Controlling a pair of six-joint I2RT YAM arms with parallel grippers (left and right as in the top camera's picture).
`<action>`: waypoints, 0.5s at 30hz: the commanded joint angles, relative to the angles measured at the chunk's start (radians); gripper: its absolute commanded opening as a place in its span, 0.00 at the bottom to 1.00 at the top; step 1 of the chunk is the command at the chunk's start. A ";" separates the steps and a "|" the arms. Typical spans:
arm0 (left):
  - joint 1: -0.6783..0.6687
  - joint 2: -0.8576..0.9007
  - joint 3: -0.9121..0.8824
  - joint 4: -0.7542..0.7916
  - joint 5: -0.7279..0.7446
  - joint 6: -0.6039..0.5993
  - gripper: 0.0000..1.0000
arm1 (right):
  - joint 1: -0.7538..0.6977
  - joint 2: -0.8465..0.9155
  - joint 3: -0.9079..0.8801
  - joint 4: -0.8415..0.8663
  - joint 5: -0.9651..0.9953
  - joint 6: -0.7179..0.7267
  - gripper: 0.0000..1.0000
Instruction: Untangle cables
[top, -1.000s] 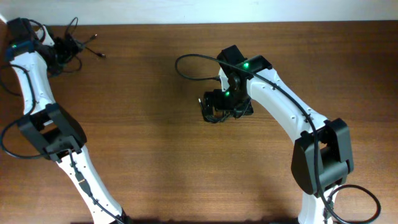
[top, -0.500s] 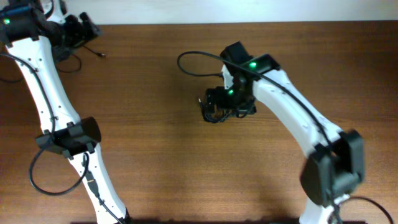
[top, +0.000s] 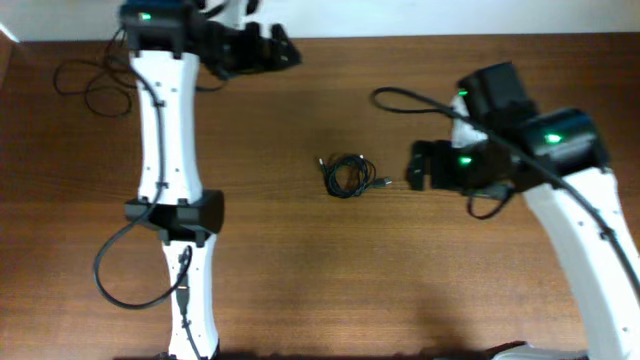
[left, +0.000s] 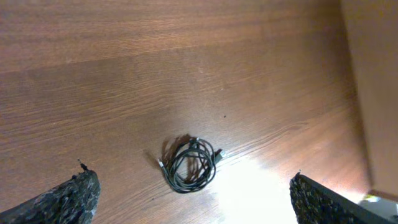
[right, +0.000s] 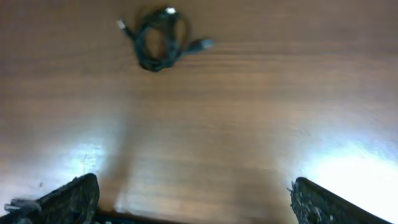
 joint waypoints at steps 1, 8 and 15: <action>-0.037 -0.159 -0.008 -0.002 -0.170 0.004 0.99 | -0.088 -0.023 0.002 -0.028 0.026 0.004 0.99; -0.100 -0.436 -0.448 -0.002 -0.257 0.005 0.99 | -0.126 -0.021 0.001 -0.033 0.026 0.005 0.98; -0.167 -0.587 -0.964 0.070 -0.364 -0.020 0.99 | -0.124 -0.016 0.001 0.005 0.021 0.008 0.99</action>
